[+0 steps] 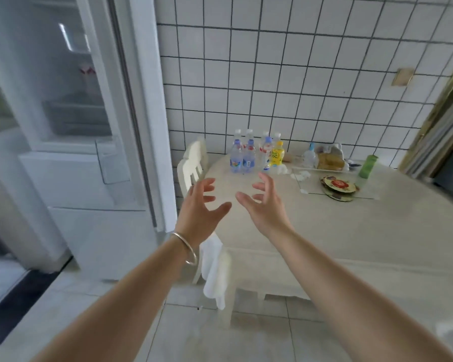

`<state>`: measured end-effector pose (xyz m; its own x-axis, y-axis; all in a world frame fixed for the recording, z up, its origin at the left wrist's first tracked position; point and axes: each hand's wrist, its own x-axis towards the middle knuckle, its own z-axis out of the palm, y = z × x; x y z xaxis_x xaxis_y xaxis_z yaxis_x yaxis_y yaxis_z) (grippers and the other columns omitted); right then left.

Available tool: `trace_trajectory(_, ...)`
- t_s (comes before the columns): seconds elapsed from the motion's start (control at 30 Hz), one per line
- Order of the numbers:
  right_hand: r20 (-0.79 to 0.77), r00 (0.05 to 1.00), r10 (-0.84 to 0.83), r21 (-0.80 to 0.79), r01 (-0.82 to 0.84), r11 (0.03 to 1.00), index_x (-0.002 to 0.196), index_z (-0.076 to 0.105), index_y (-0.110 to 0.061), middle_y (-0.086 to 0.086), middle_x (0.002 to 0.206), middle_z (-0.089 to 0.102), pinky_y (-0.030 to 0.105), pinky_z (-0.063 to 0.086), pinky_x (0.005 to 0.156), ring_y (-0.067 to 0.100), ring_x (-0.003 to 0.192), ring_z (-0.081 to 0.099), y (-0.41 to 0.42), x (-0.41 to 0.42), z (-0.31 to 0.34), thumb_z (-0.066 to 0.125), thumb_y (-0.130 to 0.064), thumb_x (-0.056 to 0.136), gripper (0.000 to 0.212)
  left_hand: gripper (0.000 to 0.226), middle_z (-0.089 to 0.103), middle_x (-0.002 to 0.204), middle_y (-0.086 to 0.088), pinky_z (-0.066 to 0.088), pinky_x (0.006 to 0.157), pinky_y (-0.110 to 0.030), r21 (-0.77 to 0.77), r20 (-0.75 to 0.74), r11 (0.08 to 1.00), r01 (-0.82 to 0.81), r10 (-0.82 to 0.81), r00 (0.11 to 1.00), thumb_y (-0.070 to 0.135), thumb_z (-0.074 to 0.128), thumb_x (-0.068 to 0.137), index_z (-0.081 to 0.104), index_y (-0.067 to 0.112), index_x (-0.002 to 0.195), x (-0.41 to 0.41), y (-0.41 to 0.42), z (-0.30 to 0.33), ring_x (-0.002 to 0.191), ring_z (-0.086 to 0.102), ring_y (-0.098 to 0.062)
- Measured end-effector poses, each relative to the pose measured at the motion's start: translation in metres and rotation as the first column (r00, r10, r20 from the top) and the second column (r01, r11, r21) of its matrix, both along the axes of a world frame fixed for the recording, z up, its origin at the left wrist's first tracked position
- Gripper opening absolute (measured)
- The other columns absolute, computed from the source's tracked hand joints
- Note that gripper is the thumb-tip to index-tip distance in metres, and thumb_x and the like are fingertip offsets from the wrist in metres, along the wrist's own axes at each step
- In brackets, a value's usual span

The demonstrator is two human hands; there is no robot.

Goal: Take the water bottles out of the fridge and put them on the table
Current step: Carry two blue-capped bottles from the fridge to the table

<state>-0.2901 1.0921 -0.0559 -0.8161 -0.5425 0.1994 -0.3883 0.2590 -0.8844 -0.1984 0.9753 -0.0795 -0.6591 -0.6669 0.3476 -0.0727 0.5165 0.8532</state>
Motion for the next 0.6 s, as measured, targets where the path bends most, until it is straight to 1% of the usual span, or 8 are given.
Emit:
trace_trajectory(0.03,-0.014,0.999,0.033,0.002,-0.033,0.999,0.141,0.026,-0.031,-0.006,0.131,0.046,0.040,0.043,0.099,0.014,0.114,0.050,-0.005,0.013,0.002,0.064,-0.043,0.081,0.072,0.059,0.054,0.120,0.007,0.046,0.080,-0.021,0.004,-0.001,0.999,-0.042,0.042,0.999,0.030,0.075,0.076,0.046,0.023,0.128,0.016,-0.004,-0.001,0.097,0.058,-0.007)
trace_trajectory(0.13,-0.015,0.991,0.131,0.010,-0.131,0.991,0.140,0.029,-0.028,-0.004,0.131,0.048,0.041,0.041,0.102,0.017,0.117,0.049,-0.023,0.049,0.006,0.064,-0.042,0.081,0.070,0.057,0.052,0.116,0.003,0.052,0.088,-0.038,0.089,-0.018,0.981,-0.170,0.173,0.985,0.024,0.075,0.076,0.049,0.019,0.126,0.063,-0.020,-0.002,0.097,0.059,-0.015)
trace_trajectory(0.17,-0.019,0.985,0.170,0.019,-0.169,0.985,0.140,0.030,-0.027,-0.003,0.132,0.048,0.040,0.040,0.102,0.017,0.119,0.049,-0.029,0.060,0.007,0.064,-0.041,0.081,0.069,0.057,0.053,0.115,0.000,0.052,0.087,-0.039,0.122,-0.021,0.970,-0.209,0.213,0.977,0.023,0.075,0.076,0.048,0.018,0.126,0.078,-0.026,-0.003,0.096,0.059,-0.018)
trace_trajectory(0.27,-0.057,0.961,0.269,0.054,-0.266,0.962,0.139,0.029,-0.027,-0.005,0.135,0.047,0.035,0.039,0.102,0.014,0.122,0.047,-0.050,0.096,0.006,0.063,-0.040,0.082,0.068,0.054,0.055,0.120,-0.007,0.048,0.079,-0.034,0.239,-0.044,0.930,-0.279,0.297,0.954,0.022,0.074,0.079,0.047,0.018,0.125,0.121,-0.046,-0.007,0.093,0.061,-0.020)
trace_trajectory(0.33,-0.104,0.937,0.335,0.088,-0.327,0.941,0.139,0.029,-0.030,-0.008,0.136,0.046,0.034,0.038,0.102,0.011,0.123,0.045,-0.069,0.122,0.003,0.063,-0.041,0.082,0.067,0.050,0.056,0.120,-0.007,0.048,0.079,-0.034,0.303,-0.071,0.904,-0.301,0.337,0.939,0.023,0.073,0.080,0.048,0.020,0.124,0.147,-0.063,-0.009,0.091,0.061,-0.017)
trace_trajectory(0.37,-0.120,0.924,0.363,0.099,-0.353,0.931,0.139,0.029,-0.030,-0.009,0.136,0.046,0.034,0.037,0.103,0.010,0.124,0.044,-0.080,0.134,0.001,0.062,-0.042,0.082,0.067,0.050,0.057,0.118,-0.004,0.048,0.079,-0.032,0.308,-0.074,0.897,-0.317,0.355,0.932,0.023,0.072,0.080,0.048,0.020,0.124,0.159,-0.072,-0.010,0.089,0.061,-0.015)
trace_trajectory(0.47,-0.130,0.901,0.414,0.102,-0.403,0.910,0.139,0.027,-0.030,-0.010,0.136,0.045,0.039,0.038,0.105,0.012,0.124,0.044,-0.124,0.168,-0.004,0.061,-0.045,0.082,0.068,0.046,0.057,0.111,0.001,0.043,0.068,-0.019,0.311,-0.113,0.886,-0.344,0.394,0.912,0.020,0.070,0.083,0.049,0.020,0.124,0.192,-0.108,-0.011,0.081,0.059,-0.005)
trace_trajectory(0.6,-0.087,0.908,0.410,0.073,-0.405,0.912,0.136,0.028,-0.036,-0.011,0.135,0.045,0.044,0.039,0.104,0.014,0.124,0.045,-0.198,0.203,-0.004,0.061,-0.050,0.080,0.066,0.040,0.058,0.111,-0.001,0.043,0.066,-0.018,0.336,-0.143,0.885,-0.322,0.385,0.912,0.018,0.068,0.084,0.048,0.024,0.118,0.225,-0.176,-0.012,0.081,0.059,-0.007)
